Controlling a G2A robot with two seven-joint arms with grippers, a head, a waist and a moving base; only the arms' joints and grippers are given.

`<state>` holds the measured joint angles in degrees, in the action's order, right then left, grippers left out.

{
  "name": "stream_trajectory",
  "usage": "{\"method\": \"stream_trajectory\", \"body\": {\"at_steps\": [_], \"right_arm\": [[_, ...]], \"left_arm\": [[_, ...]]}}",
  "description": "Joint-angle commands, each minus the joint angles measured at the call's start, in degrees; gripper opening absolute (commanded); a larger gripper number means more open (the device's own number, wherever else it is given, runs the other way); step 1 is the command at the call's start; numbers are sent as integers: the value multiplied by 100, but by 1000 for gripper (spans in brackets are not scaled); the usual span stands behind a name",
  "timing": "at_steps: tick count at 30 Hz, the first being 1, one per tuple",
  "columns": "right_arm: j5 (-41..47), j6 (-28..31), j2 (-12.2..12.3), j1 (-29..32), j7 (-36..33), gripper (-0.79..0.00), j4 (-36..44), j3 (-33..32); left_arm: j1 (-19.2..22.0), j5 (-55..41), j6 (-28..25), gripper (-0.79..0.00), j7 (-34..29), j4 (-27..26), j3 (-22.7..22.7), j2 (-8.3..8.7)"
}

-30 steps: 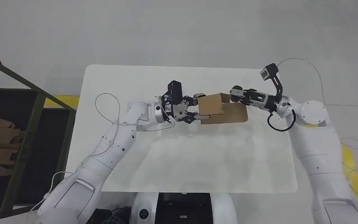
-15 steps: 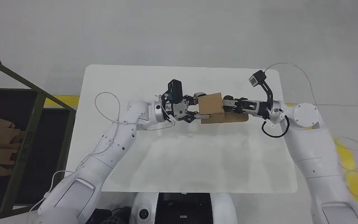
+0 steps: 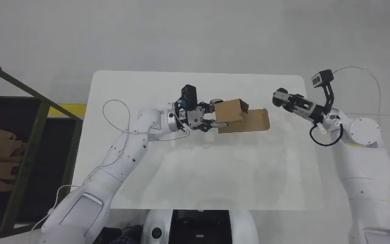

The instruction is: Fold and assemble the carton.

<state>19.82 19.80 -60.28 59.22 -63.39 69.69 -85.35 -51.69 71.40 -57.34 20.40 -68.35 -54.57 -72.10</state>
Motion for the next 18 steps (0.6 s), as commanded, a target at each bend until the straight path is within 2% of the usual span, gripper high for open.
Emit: {"method": "stream_trajectory", "body": {"at_steps": [1, 5, 8, 11, 18], "right_arm": [[-366, -136, 35, 47, 259, -785, -91, -72], [-592, -416, 40, 142, 335, -785, -220, 69], [-368, -541, 7, 117, -67, -785, -285, 321], [-49, -443, -31, 33, -488, -785, -395, 530], [436, -248, -93, -184, -908, -785, -501, 800]], "left_arm": [[-8, 13, 5, -394, 19, -17, -16, 5], [-26, 36, 14, -397, 50, -49, -46, 14], [-33, 54, 23, -400, 49, -64, -55, 17], [-38, 76, 28, -397, 31, -78, -58, 20], [-50, 112, 69, -400, -86, -92, -41, 22]]}}
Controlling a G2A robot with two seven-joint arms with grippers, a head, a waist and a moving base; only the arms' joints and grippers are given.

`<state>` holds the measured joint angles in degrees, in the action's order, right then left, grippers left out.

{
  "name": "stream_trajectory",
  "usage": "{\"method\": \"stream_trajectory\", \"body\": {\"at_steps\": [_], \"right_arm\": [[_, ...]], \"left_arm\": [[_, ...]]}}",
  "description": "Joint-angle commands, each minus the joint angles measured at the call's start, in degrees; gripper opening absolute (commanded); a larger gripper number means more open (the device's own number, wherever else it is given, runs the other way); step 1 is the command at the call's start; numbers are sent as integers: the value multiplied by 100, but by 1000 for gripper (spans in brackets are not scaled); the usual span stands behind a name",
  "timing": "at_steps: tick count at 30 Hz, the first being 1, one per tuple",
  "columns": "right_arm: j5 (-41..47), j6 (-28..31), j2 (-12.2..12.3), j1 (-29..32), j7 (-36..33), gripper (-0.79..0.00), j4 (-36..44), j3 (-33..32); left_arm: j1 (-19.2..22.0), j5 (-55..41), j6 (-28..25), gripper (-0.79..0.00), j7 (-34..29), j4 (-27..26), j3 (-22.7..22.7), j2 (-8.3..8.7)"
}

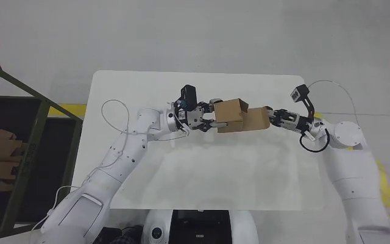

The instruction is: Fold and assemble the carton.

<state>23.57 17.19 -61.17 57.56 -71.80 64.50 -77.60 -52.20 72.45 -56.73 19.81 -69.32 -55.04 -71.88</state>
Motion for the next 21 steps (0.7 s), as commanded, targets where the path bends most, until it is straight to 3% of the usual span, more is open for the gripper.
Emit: {"method": "stream_trajectory", "body": {"at_steps": [1, 21], "right_arm": [[103, 36, -6, -33, -121, -785, 29, 42], [99, -74, -18, -103, -263, -785, 360, 429]], "left_arm": [[3, 12, 15, -397, -47, 8, 13, -2], [30, 536, 392, -397, -104, 54, 128, -4]]}}
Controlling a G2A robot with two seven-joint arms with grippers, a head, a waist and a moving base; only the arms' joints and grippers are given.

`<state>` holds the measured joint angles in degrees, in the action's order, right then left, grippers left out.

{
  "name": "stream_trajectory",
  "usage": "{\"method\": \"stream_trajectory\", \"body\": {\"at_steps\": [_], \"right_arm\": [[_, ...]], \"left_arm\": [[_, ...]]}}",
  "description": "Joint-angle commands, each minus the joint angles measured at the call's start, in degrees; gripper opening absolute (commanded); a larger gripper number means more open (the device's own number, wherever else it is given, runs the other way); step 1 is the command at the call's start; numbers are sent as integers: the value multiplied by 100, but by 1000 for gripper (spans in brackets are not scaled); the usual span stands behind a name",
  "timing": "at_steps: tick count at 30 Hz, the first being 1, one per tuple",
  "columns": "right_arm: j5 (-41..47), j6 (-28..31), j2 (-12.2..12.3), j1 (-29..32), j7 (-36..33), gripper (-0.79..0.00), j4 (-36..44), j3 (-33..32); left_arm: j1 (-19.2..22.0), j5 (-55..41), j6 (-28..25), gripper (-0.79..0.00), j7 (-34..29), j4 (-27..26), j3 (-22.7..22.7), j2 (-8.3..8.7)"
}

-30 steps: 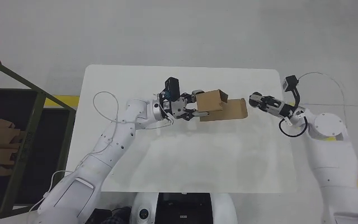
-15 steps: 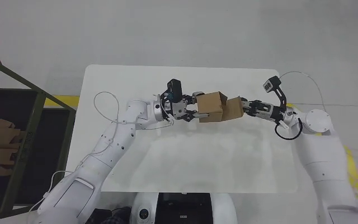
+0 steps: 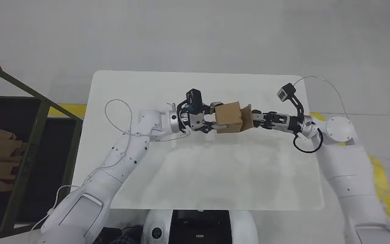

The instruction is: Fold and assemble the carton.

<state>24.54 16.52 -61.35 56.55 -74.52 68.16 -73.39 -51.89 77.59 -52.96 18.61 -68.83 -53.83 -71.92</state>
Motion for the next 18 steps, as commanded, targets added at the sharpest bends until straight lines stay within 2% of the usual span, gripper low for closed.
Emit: {"method": "stream_trajectory", "body": {"at_steps": [1, 4, 15, 18], "right_arm": [[6, -13, 2, -3, 21, -776, -15, 13], [48, -10, 6, -2, 25, -723, -19, 19], [-16, -50, 37, -23, 8, -708, 70, 58], [-60, -66, 42, -36, 34, -637, 69, 81]], "left_arm": [[2, 54, 29, -397, 23, 5, 12, 0], [5, 120, 59, -397, 48, 14, 22, 3], [15, 320, 163, -394, 118, 37, 76, 7], [20, 344, 174, -394, 128, 48, 87, 8]]}}
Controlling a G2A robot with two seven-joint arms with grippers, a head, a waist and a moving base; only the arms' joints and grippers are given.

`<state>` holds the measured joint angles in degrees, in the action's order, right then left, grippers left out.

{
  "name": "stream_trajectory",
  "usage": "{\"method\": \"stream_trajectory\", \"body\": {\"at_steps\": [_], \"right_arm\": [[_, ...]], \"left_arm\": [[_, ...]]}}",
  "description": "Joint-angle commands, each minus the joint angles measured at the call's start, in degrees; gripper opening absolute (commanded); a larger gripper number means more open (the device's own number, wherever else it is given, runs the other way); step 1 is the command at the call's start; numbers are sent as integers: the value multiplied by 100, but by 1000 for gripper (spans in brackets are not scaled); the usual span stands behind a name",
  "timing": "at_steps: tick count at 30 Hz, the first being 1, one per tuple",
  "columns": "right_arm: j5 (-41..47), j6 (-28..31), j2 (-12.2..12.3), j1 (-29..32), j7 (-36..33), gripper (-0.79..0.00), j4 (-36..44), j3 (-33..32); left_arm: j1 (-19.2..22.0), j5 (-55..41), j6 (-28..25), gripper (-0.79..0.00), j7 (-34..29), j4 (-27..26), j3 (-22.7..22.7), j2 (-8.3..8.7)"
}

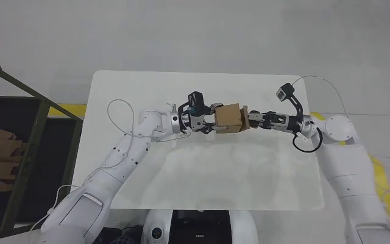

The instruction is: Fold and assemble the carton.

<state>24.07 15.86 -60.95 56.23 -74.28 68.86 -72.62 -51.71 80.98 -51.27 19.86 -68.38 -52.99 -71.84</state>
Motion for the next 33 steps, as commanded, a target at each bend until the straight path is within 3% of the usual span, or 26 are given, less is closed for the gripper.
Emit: {"method": "stream_trajectory", "body": {"at_steps": [1, 4, 19, 24, 33], "right_arm": [[-17, -1, 3, -7, 18, -628, -1, 10], [-42, 0, 10, -15, 31, -606, 2, 26], [-137, -31, 26, -76, 121, -668, 67, 138], [-212, -88, 33, -98, 192, -723, 96, 177], [-217, -109, 36, -136, 240, -742, 121, 244]], "left_arm": [[2, 9, 11, -394, 5, 7, 5, 0], [5, 8, 14, -394, 1, 22, 15, 0], [7, 32, 16, -388, 3, -4, 50, 4], [6, 57, 16, -379, 22, -20, 64, 6], [6, 132, 34, -382, 23, -36, 110, 7]]}}
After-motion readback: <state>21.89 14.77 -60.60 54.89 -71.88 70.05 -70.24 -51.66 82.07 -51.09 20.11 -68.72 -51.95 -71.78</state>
